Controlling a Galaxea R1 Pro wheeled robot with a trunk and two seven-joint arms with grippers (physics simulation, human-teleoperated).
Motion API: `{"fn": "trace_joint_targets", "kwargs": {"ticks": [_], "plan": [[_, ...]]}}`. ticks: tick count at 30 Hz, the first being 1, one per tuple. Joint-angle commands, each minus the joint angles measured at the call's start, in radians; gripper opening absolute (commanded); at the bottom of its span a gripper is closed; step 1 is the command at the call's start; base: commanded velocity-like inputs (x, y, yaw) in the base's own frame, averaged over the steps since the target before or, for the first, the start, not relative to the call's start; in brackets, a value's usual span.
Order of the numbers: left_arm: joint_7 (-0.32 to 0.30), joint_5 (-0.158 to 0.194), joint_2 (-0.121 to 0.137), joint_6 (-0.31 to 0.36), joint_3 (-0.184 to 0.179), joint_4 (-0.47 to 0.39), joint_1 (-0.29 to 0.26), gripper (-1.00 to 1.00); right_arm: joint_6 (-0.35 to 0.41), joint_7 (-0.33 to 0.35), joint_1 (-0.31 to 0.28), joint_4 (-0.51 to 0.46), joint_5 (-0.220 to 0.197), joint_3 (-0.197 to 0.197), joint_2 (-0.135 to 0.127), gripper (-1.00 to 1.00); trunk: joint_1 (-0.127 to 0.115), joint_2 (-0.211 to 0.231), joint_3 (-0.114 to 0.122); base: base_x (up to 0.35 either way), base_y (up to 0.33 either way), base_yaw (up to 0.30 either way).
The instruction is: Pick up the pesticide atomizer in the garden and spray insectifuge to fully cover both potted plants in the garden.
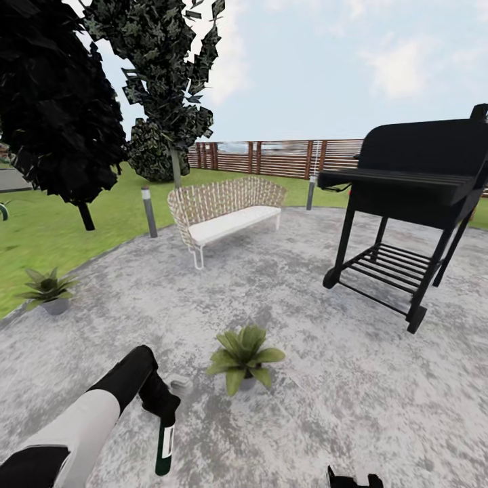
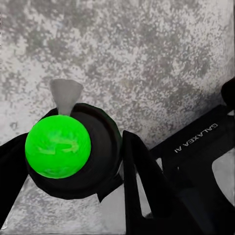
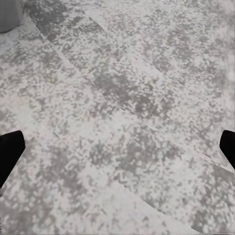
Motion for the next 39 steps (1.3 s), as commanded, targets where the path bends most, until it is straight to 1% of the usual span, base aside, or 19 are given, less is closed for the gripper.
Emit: {"fn": "trace_joint_targets", "kwargs": {"ticks": [1,3,5,6,7,8,11,13,19,20,21,23,24,25,30,39], "plan": [[-0.027,-0.016,-0.001,0.008,-0.024,-0.002,-0.007,-1.00,-0.004,-0.002,-0.001,0.001,-0.006,-0.018,0.000,1.00,0.000,0.000,-0.001,0.337,0.000,0.000],[-0.069,-0.027,-0.003,0.012,-0.071,-0.002,-0.018,-1.00,-0.004,-0.001,-0.001,0.001,-0.023,-0.028,0.000,1.00,0.000,0.000,-0.001,0.338,0.000,0.000],[-0.119,-0.032,-0.005,0.014,-0.116,-0.003,-0.035,-1.00,-0.003,0.000,-0.001,0.002,-0.031,-0.032,0.000,1.00,0.000,0.000,-0.001,0.338,0.000,0.000],[-0.134,-0.034,-0.004,0.014,-0.130,-0.003,-0.042,-1.00,-0.003,0.001,-0.001,0.002,-0.032,-0.032,0.000,1.00,0.000,0.000,-0.001,0.339,0.000,0.000],[-0.140,-0.034,-0.004,0.015,-0.136,-0.003,-0.046,-1.00,-0.003,0.001,-0.001,0.002,-0.032,-0.033,0.000,1.00,0.000,0.000,-0.001,0.339,0.000,0.000],[-0.152,-0.036,-0.004,0.016,-0.153,-0.002,-0.052,-1.00,-0.002,0.002,-0.001,0.003,-0.033,-0.033,0.000,1.00,0.000,0.000,-0.001,0.339,0.000,-0.059],[-0.163,-0.038,-0.003,0.017,-0.182,-0.002,-0.058,-1.00,-0.002,0.002,-0.001,0.003,-0.034,-0.033,0.000,1.00,0.000,0.000,-0.001,0.339,0.000,-0.193],[-0.166,-0.037,0.001,0.018,-0.193,-0.001,-0.060,-1.00,-0.002,0.002,-0.001,0.003,-0.034,-0.034,0.000,1.00,0.000,0.000,-0.001,0.339,0.000,-0.274],[-0.166,-0.035,0.002,0.017,-0.202,0.001,-0.060,-1.00,-0.002,0.004,-0.001,0.003,-0.034,-0.034,0.000,1.00,0.000,0.000,-0.001,0.330,0.000,-0.295],[-0.229,-0.072,0.007,0.016,-0.232,0.005,-0.059,-1.00,-0.002,0.001,-0.001,0.002,-0.036,-0.035,0.000,1.00,0.000,0.000,-0.001,0.002,0.000,-0.011],[-0.239,-0.087,0.006,0.017,-0.232,0.004,-0.059,-1.00,-0.001,0.001,-0.001,0.002,-0.036,-0.035,0.000,1.00,0.000,0.000,-0.001,0.001,0.000,-0.007],[-0.278,-0.134,0.001,0.017,-0.231,0.002,-0.059,-1.00,-0.002,0.002,-0.001,0.002,-0.036,-0.035,0.000,1.00,0.000,0.000,-0.001,0.000,0.000,-0.003],[-0.291,-0.146,0.000,0.017,-0.231,0.001,-0.059,-1.00,-0.002,0.002,-0.001,0.002,-0.036,-0.035,0.000,1.00,0.000,0.000,-0.001,0.000,0.000,-0.001],[-0.331,-0.184,0.009,0.017,-0.231,0.000,-0.056,-1.00,-0.001,0.004,-0.001,0.002,-0.036,-0.035,0.000,1.00,0.000,0.000,-0.002,0.000,0.000,0.000],[-0.331,-0.184,0.007,0.016,-0.231,0.000,-0.057,-1.00,-0.001,0.005,-0.001,0.003,-0.036,-0.035,0.000,1.00,0.000,0.000,-0.005,0.000,0.000,0.000],[-0.331,-0.185,0.008,0.016,-0.232,0.001,-0.052,-1.00,0.000,0.006,-0.001,0.003,-0.036,-0.035,0.000,1.00,0.000,0.000,-0.019,0.000,0.000,0.000]]}}
